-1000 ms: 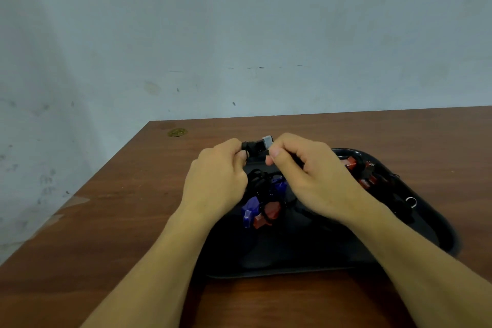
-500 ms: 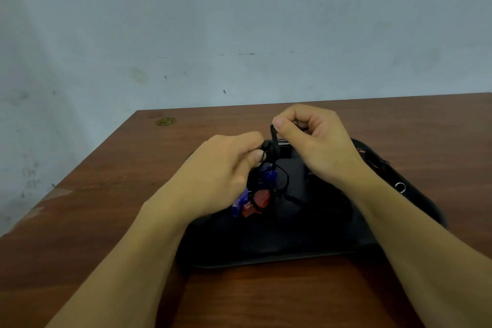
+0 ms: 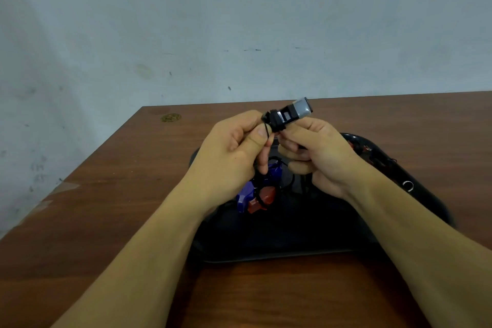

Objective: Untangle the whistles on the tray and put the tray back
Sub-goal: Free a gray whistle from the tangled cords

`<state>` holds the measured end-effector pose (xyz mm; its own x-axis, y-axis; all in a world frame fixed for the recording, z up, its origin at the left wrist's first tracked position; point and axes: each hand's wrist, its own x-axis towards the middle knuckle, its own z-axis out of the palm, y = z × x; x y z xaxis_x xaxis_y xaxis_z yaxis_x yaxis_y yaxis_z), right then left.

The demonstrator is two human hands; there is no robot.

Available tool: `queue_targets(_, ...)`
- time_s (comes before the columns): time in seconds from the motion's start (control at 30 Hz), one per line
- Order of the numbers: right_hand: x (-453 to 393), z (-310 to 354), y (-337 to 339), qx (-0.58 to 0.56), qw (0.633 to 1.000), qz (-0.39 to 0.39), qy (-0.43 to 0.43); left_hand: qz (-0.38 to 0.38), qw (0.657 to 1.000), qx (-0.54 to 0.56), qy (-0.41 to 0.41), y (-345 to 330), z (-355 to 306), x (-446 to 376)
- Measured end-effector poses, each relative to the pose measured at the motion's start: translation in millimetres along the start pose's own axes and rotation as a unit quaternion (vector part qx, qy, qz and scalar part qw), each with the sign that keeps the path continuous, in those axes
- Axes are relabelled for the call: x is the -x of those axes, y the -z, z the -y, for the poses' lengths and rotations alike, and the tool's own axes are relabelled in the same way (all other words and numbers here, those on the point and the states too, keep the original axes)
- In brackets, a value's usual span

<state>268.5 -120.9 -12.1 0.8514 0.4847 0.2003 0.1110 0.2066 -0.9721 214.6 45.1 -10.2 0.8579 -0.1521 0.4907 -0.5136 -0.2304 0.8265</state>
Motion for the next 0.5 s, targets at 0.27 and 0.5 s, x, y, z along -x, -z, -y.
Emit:
queue_targets(0.27, 2, -8, -10, 0.296, 0.941, -0.041, 0.16, -0.107, 0.987, -0.092, 0.077, -1, 9, -3)
queue_targets(0.5, 12, 0, -9, 0.425, 0.88, -0.042, 0.207, -0.142, 0.936, -0.313, 0.08, 3, 7, -2)
